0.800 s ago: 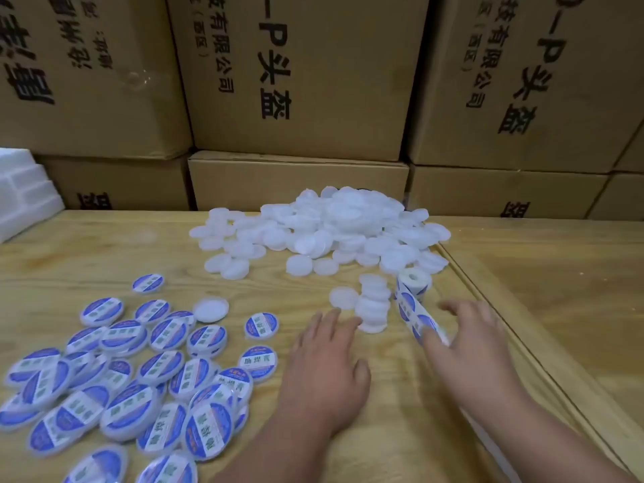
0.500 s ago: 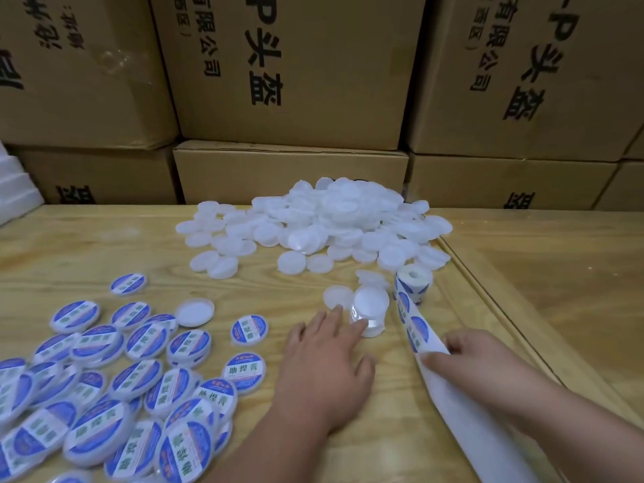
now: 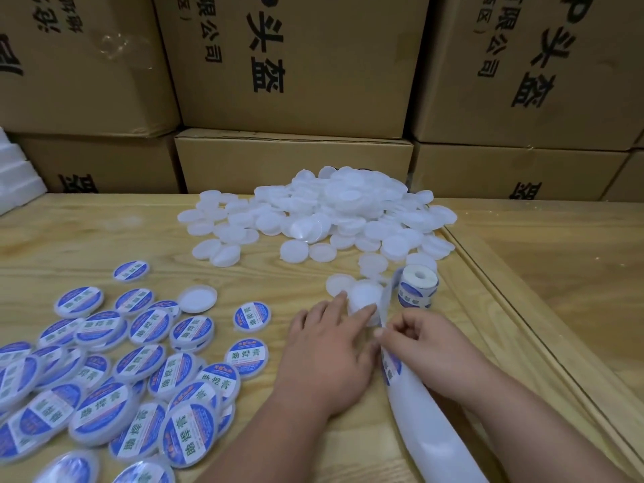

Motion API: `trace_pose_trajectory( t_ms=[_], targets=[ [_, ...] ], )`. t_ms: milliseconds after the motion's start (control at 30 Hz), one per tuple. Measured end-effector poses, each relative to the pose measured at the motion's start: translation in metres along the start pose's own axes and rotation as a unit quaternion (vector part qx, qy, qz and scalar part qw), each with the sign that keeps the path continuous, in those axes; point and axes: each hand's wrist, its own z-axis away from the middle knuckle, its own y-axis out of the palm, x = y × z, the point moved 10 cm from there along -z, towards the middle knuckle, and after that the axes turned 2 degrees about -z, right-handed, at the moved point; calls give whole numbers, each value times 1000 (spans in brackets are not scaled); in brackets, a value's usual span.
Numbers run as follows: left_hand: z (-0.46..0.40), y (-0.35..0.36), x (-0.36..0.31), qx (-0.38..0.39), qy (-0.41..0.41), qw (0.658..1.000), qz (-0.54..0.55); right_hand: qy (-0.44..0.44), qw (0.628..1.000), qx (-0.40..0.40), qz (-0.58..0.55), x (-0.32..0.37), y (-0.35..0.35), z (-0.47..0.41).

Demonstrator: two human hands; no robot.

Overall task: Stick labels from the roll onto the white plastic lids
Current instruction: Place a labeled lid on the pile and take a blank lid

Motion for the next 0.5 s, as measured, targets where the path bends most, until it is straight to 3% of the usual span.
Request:
trace_pose_trajectory(
  t_ms=[167,367,500],
  targets=[
    [4,-14,3,-56,-20,997,50,-12,994,17,-105,-14,7,-8],
    [7,-12,11,-69,-38,992,104,72,991,96,-58,-22,18,-22],
    [15,-20,28,-104,-104,968,203,68,991,94,-69,-22,15,-20]
  ],
)
